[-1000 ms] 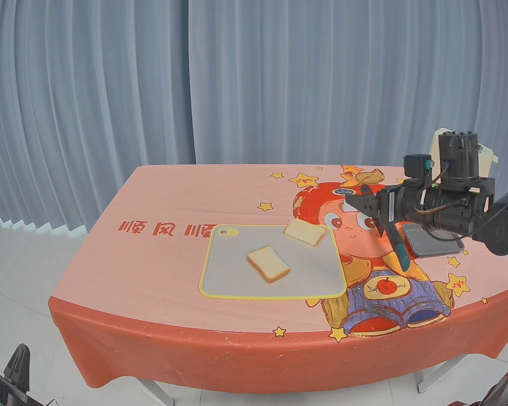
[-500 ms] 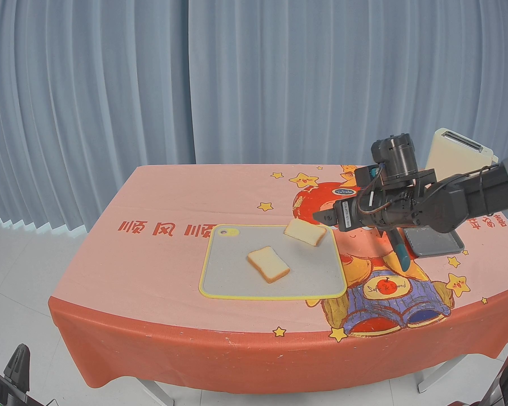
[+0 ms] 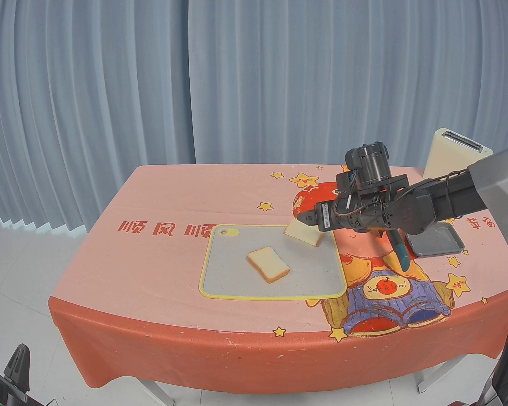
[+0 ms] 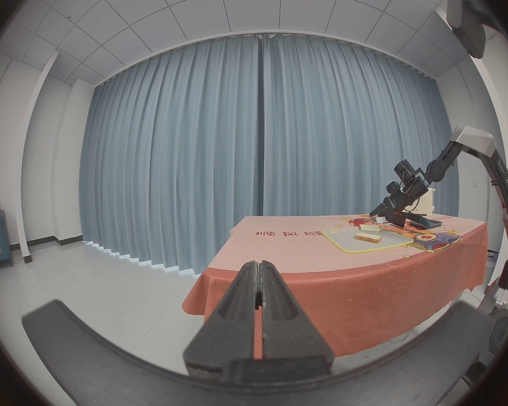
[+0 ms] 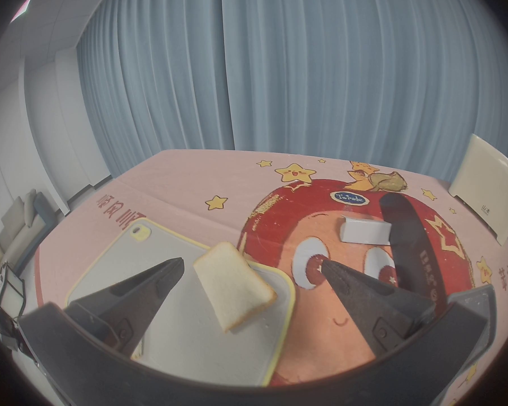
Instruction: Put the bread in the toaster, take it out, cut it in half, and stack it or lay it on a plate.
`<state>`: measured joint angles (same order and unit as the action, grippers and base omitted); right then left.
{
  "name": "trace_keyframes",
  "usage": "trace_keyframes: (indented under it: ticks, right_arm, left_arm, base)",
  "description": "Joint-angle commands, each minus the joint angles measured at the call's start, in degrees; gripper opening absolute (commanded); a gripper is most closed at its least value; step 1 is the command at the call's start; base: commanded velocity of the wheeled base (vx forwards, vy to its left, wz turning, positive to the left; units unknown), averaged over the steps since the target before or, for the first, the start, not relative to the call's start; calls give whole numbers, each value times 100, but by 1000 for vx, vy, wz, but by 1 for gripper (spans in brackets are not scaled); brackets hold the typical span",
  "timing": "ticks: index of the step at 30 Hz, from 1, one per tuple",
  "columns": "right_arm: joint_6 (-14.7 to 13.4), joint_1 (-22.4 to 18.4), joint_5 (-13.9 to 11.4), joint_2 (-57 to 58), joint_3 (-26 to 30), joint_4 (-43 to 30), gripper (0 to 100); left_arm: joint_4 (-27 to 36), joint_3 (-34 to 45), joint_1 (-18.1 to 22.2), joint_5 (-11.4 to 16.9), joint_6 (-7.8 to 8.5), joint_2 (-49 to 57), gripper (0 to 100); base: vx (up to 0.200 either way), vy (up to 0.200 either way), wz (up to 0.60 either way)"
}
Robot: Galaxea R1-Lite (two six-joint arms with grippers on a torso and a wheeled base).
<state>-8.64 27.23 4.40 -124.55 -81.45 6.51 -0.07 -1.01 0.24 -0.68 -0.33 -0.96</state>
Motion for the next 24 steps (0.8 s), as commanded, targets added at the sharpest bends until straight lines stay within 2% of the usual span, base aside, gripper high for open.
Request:
trace_keyframes:
  ticks: [1, 9, 18, 24]
  right_arm:
    - [-164, 72, -53, -324, -319, -1, 100]
    - [-533, 256, -132, -878, -794, -1, 100]
    - [-568, 441, -124, -895, -715, -1, 100]
    - [-577, 599, -115, -702, -442, -18, 100]
  left_arm:
    - [-1, 101, 2, -2, -2, -9, 0]
    - [-1, 101, 2, -2, -2, -9, 0]
    - [-1, 101, 2, -2, -2, -9, 0]
    - [-1, 101, 2, -2, -2, -9, 0]
  base:
    - [0, 0, 0]
    - [0, 0, 0]
    - [0, 0, 0]
    - [0, 0, 0]
